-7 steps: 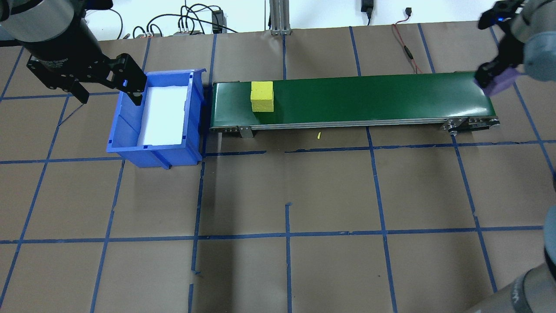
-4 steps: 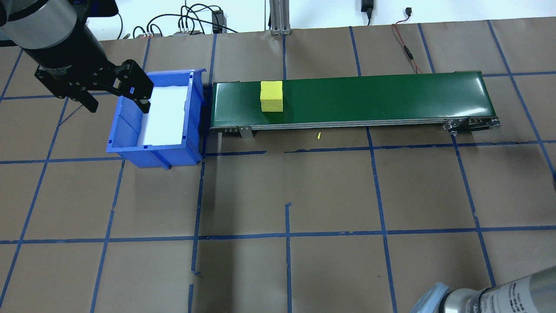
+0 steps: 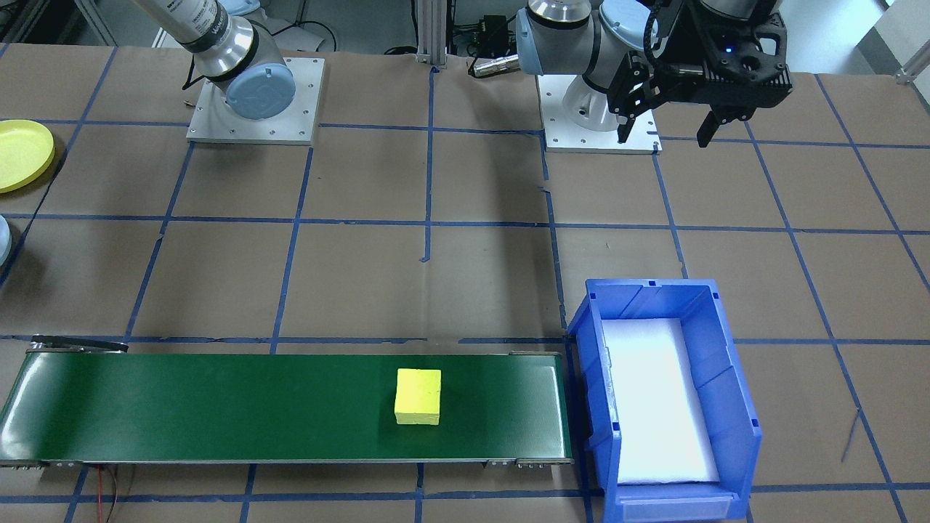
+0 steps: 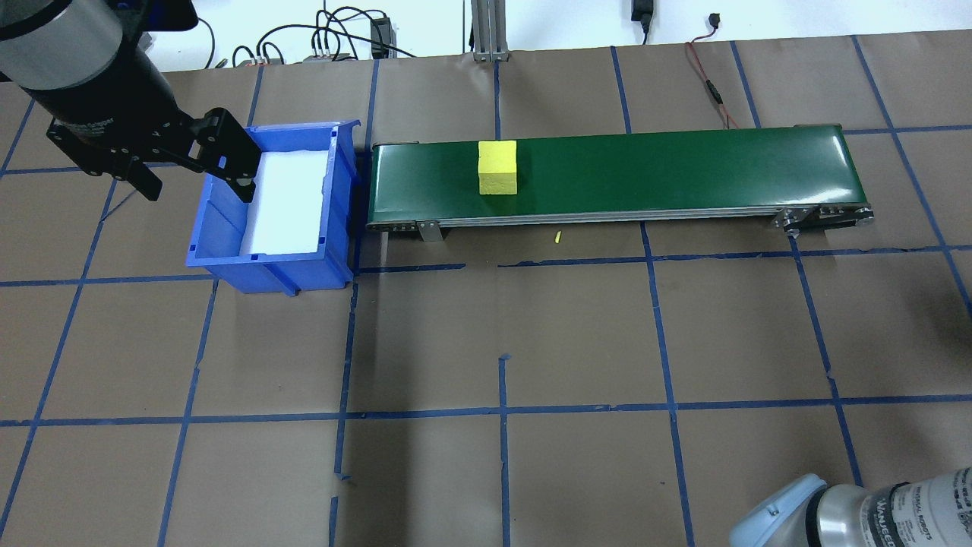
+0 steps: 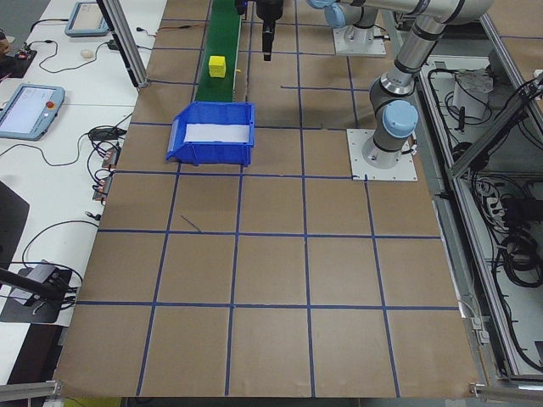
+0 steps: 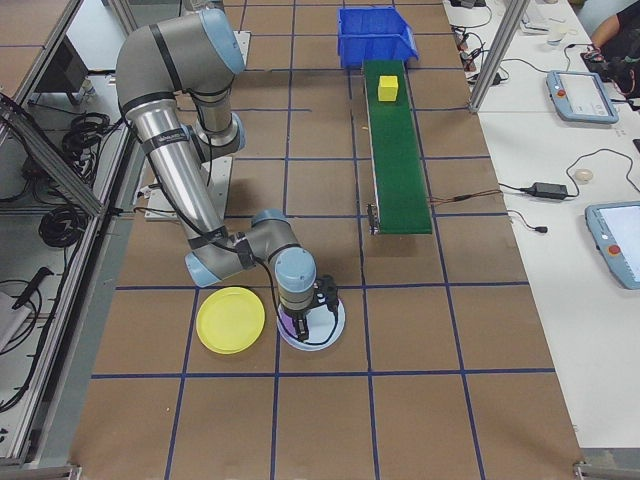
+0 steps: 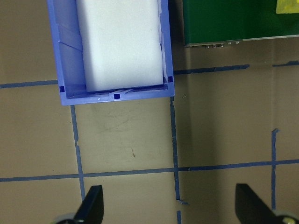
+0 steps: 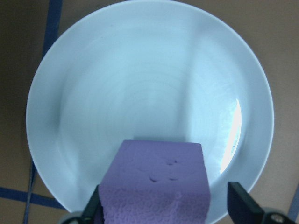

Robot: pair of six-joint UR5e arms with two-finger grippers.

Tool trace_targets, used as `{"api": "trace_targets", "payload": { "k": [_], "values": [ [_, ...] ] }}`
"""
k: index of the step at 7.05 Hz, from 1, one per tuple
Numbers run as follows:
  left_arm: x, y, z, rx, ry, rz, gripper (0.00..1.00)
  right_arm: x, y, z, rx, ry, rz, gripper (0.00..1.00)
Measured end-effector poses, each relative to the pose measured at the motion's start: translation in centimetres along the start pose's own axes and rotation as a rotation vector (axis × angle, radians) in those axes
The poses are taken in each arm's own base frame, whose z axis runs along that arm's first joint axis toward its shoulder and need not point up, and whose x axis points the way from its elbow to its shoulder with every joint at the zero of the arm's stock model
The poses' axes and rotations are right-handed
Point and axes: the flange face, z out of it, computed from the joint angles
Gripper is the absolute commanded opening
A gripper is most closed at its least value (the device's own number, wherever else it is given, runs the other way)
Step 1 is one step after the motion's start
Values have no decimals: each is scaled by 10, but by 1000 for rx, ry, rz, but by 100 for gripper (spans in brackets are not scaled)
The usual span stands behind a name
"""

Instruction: Move block left to right into plate

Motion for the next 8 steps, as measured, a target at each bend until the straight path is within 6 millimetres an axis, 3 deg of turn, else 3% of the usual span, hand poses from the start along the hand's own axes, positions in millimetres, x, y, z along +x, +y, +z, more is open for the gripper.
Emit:
{"api": "trace_targets", "payload": {
  "k": [1,2,3,5,7,8],
  "values": [
    [0,0,0,0,0,0,100,-1,-4,-3,13,-1,48,100],
    [0,0,0,1,-1,-1,100,-15,-21,-21,18,3,103,100],
    [0,0,0,2,-1,-1,100,-49,-58,-54,17,7,131,100],
    [-1,0,-1,4,-1,-1,100,-145,-143,-106,29,12,165,100],
    [-1,0,-1,6,-1,-1,100,-254,-225,-124,72,-18,218,100],
    [-1,-1,-1,7,-2,-1,100,-305,-255,-130,99,-55,257,100]
  ]
}}
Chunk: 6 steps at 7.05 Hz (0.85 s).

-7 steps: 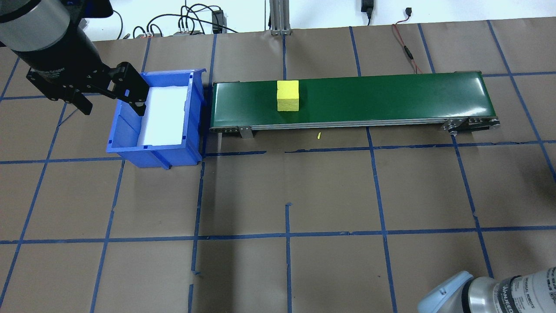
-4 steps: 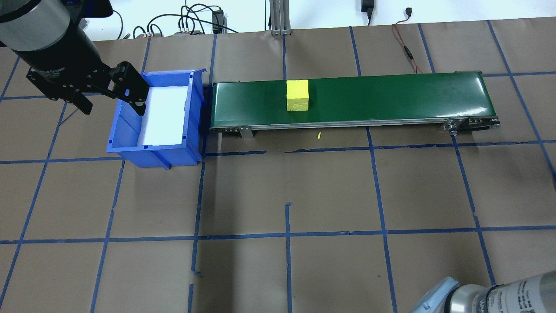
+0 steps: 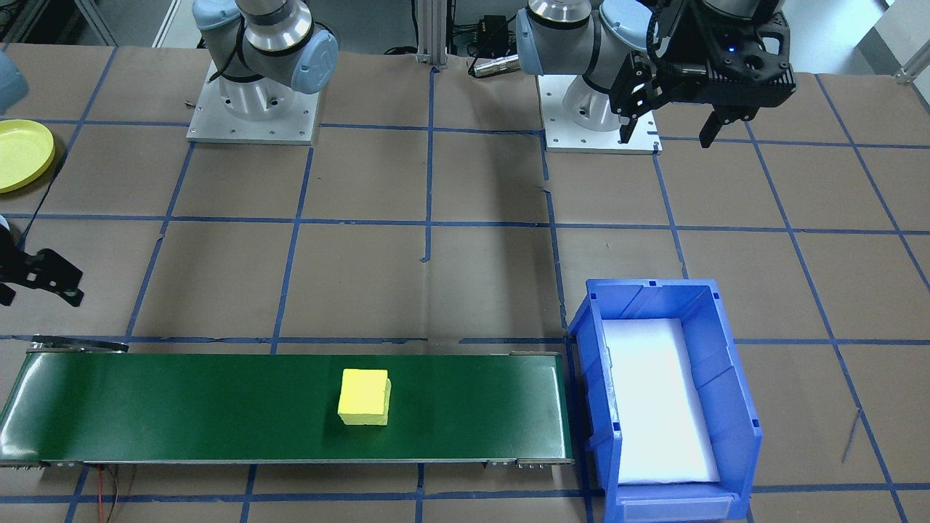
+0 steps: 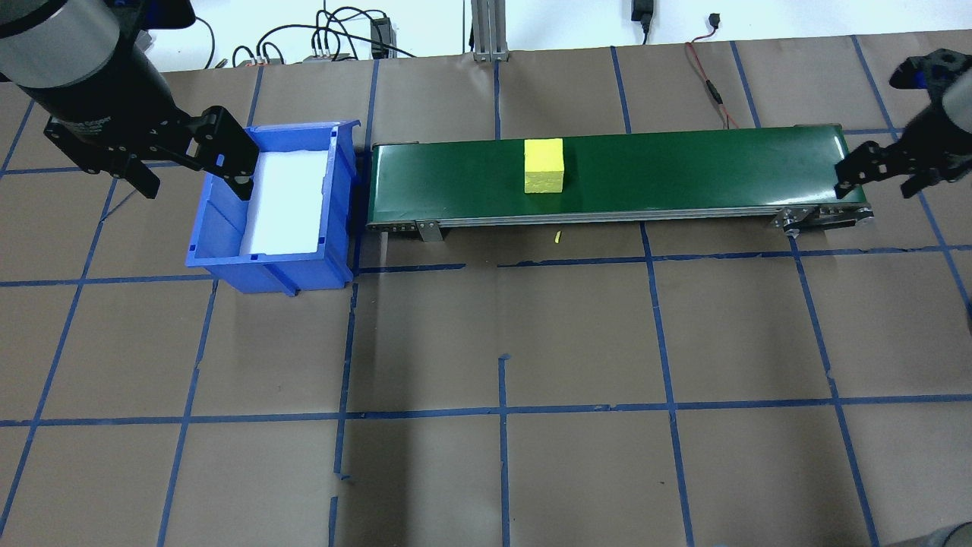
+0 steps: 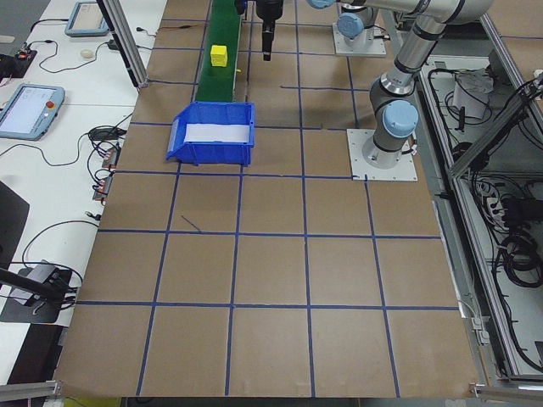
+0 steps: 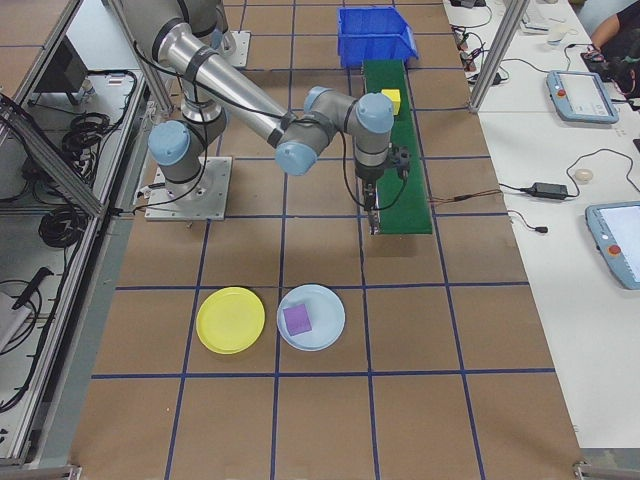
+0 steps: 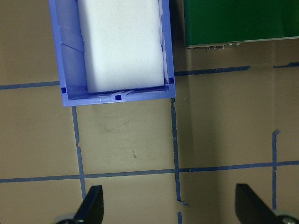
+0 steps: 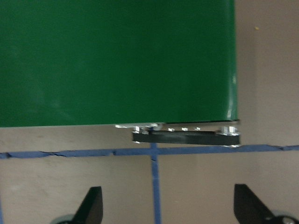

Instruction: Move block left to right into plate

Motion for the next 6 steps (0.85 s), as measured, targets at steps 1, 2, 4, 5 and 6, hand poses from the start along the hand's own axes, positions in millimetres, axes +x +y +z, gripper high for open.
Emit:
{"api": "trace_targets", "payload": {
  "k": [1,2,4,5,6],
  "values": [
    [0,0,0,0,0,0,100,-47,-10,0,16,-44,39,100],
    [0,0,0,0,0,0,100,-91,-19,-2,36,-101,81,100],
    [0,0,0,0,0,0,100,-155,-43,1,41,-215,143,100],
    [0,0,0,-1,0,0,100,-174,-49,10,21,-267,170,100],
    [0,0,1,-1,0,1,100,-183,-51,17,5,-293,192,100]
  ]
}}
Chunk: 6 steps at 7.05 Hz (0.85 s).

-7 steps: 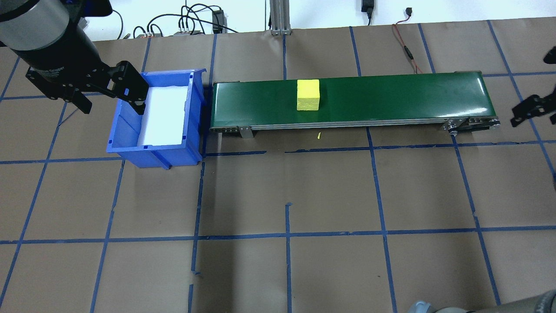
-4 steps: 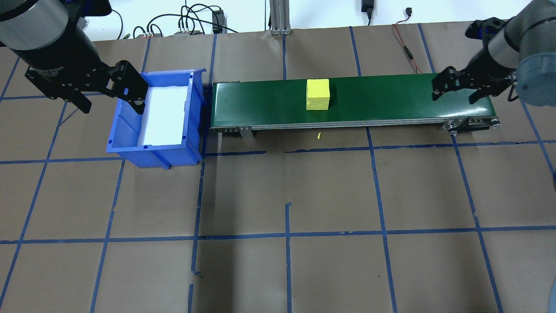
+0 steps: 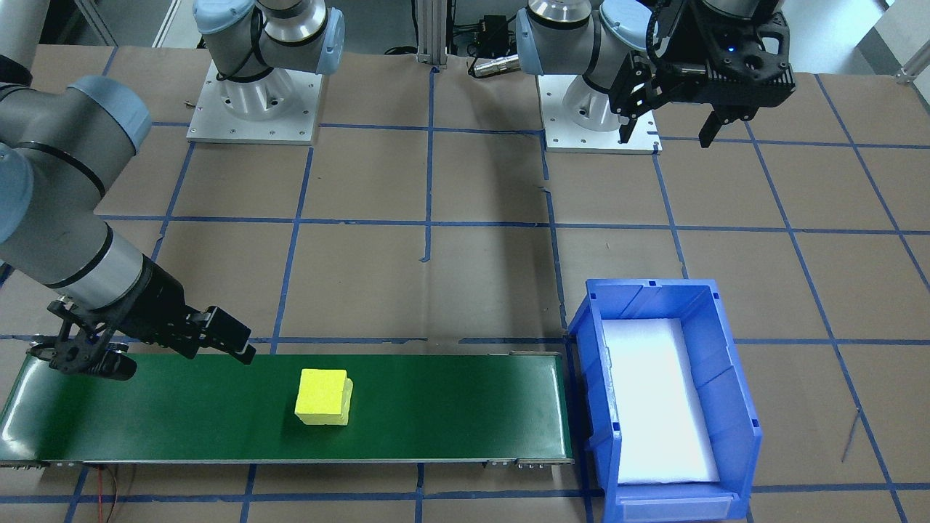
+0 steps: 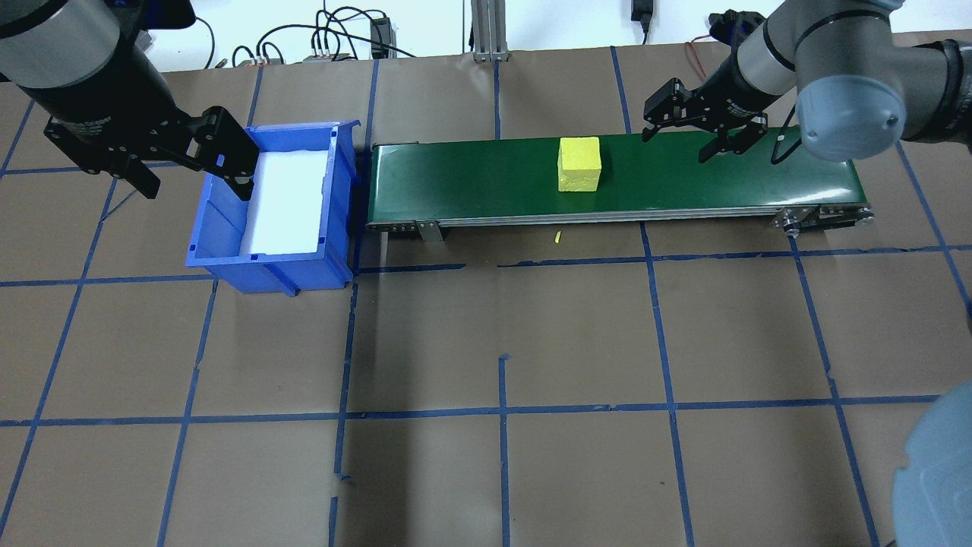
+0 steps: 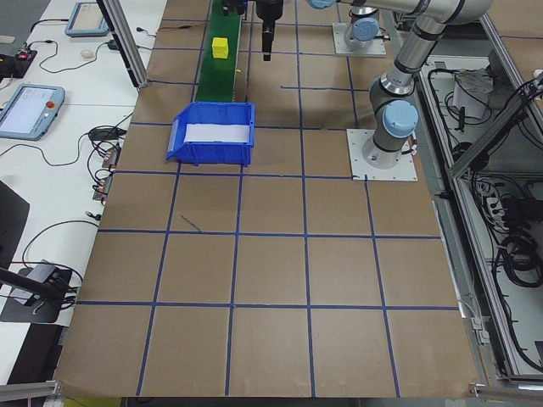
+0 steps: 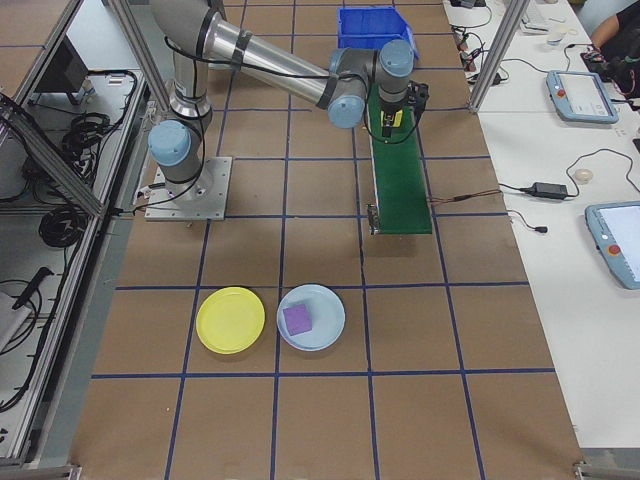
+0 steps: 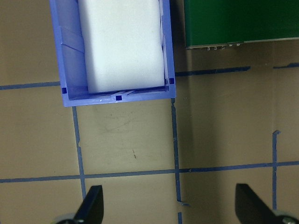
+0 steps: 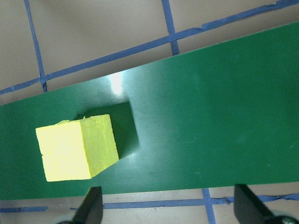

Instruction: Move block left to right into plate

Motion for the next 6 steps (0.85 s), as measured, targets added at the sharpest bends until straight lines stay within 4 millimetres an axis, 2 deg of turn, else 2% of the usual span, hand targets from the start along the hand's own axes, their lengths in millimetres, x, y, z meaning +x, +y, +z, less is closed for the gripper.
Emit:
{"api": "trace_targets", "payload": {
  "k": [2,6],
  "values": [
    [0,0,0,1,0,-1,100,-4,-3,16,-22,-50,19,100],
    [0,0,1,0,0,0,100,3,-19,54,-25,-94,20,100]
  ]
}}
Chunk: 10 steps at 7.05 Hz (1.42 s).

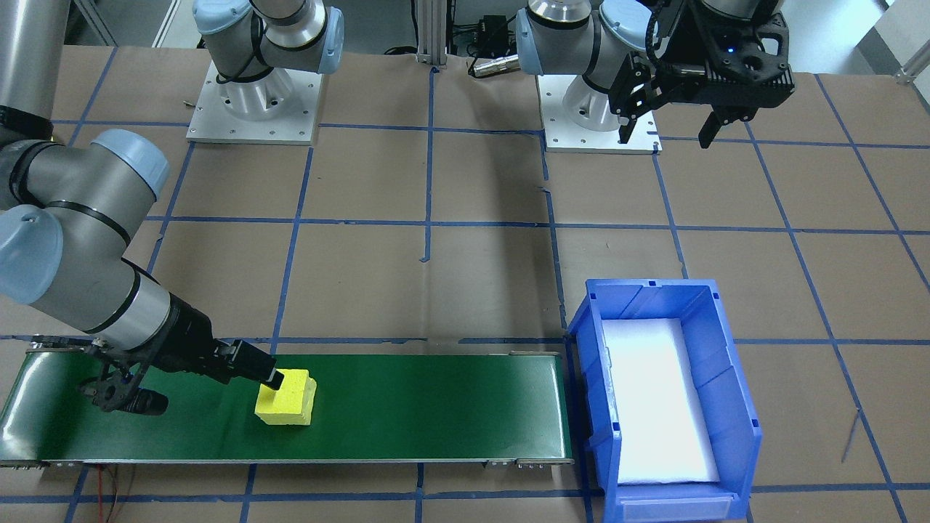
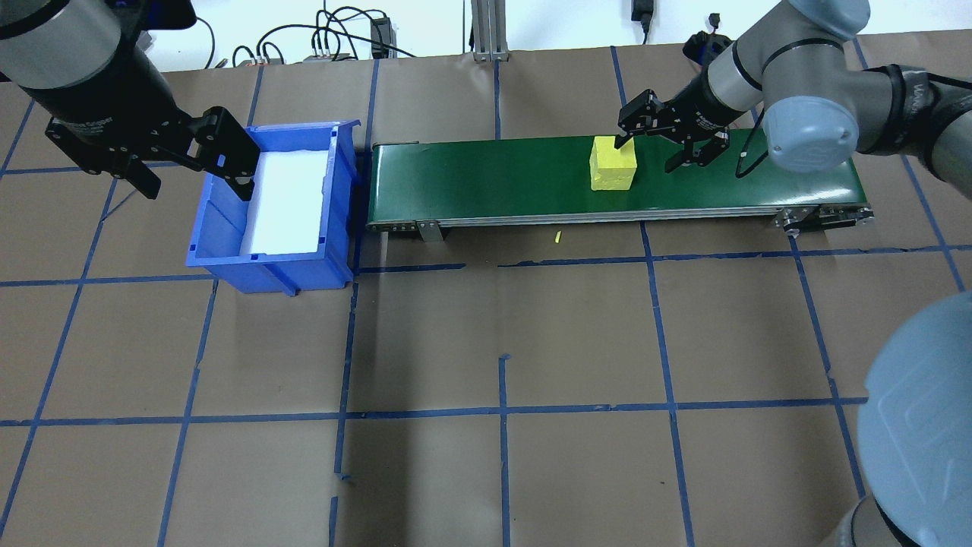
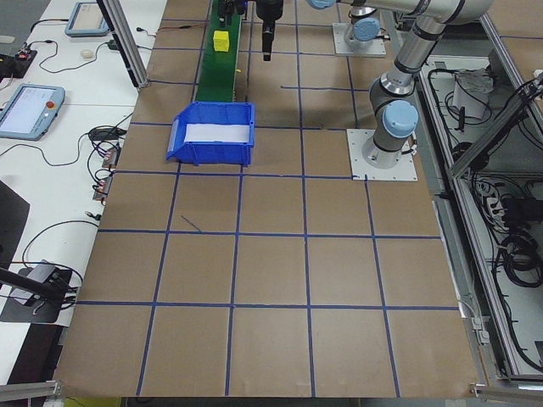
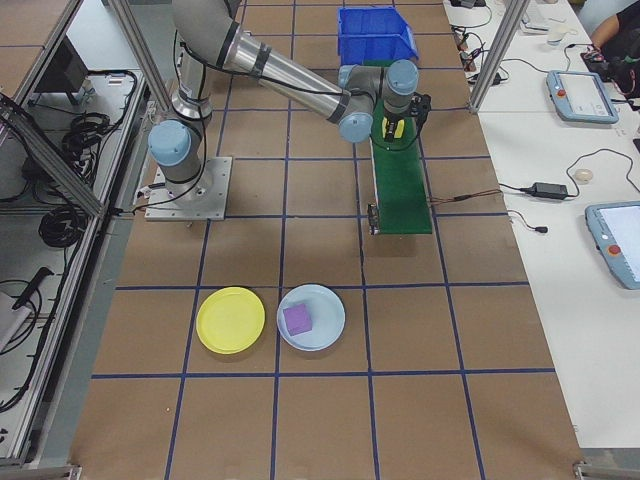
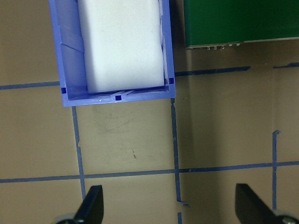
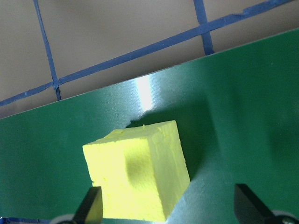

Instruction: Move block left to right into plate

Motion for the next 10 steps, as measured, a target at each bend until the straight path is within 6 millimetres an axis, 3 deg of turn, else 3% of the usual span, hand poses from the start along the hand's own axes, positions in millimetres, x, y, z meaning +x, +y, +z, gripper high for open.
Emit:
{"api": "trace_targets", "payload": {
  "k": [3,4,5,6,7,9,10],
  "values": [
    [0,0,0,0,0,0,100,8,-14,24,-3,-24,-1,99],
    [0,0,0,0,0,0,100,10,-15,28,-4,-23,-2,64],
    [0,0,0,0,0,0,100,13,-16,32,-2,-2,-14,39],
    [0,0,0,-1,0,0,100,20,-17,32,9,58,-59,34],
    [0,0,0,-1,0,0,100,28,-17,23,25,167,-154,33],
    [0,0,0,-1,0,0,100,49,-14,-14,15,428,-360,34],
    [0,0,0,-1,0,0,100,72,-12,-40,-21,522,-411,34]
  ]
}}
